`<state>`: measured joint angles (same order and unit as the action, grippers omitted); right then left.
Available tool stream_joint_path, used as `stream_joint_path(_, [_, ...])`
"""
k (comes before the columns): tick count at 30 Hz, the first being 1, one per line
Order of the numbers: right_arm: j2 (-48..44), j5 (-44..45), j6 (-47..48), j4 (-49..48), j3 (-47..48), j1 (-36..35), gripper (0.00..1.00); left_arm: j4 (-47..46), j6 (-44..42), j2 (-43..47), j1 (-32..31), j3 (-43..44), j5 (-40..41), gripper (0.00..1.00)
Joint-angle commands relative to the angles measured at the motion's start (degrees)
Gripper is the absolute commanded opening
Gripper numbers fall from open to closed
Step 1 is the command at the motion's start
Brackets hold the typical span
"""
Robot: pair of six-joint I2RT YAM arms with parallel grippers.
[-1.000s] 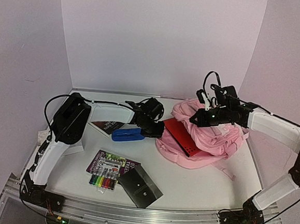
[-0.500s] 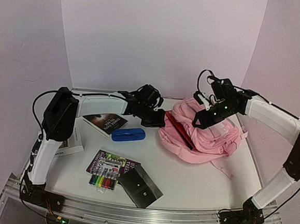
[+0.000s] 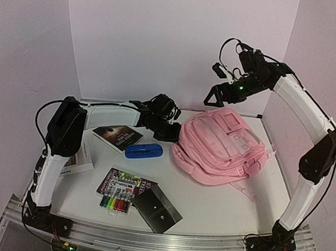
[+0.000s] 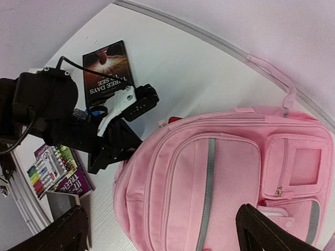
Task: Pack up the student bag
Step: Place the files in the student bag.
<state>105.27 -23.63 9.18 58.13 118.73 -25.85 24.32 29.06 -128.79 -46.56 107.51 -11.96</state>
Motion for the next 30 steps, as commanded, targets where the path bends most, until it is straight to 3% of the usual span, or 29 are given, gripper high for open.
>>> stream_joint_path(1, [2.0, -5.7, -2.9, 2.0, -1.0, 0.0, 0.97, -5.3, -6.6, 9.4, 0.1, 3.9, -1.5, 0.0])
stream_joint_path(5, [3.7, -5.3, -4.7, -1.0, -3.4, -0.3, 0.92, -5.8, -7.6, 9.6, 0.1, 5.3, -3.8, 0.0])
stream_joint_path(13, [17.2, -4.3, -10.4, -4.7, 15.4, -0.7, 0.69, -12.1, -11.4, 13.4, 0.0, -1.1, -1.6, 0.0])
stream_joint_path(19, [20.1, -2.8, -10.5, -6.1, 14.1, -4.5, 0.69, -16.2, -10.8, 15.4, 0.2, -4.1, -0.1, 0.0])
stream_joint_path(23, [22.2, 0.7, -9.7, -6.5, 12.9, -4.8, 0.76, -18.3, -9.5, 15.8, 0.2, -5.1, 0.1, 0.0])
stream_joint_path(30, [21.0, 7.6, -2.8, -6.6, 4.4, -4.8, 0.69, -24.2, -1.0, 18.4, 2.3, -11.5, 2.5, 0.0])
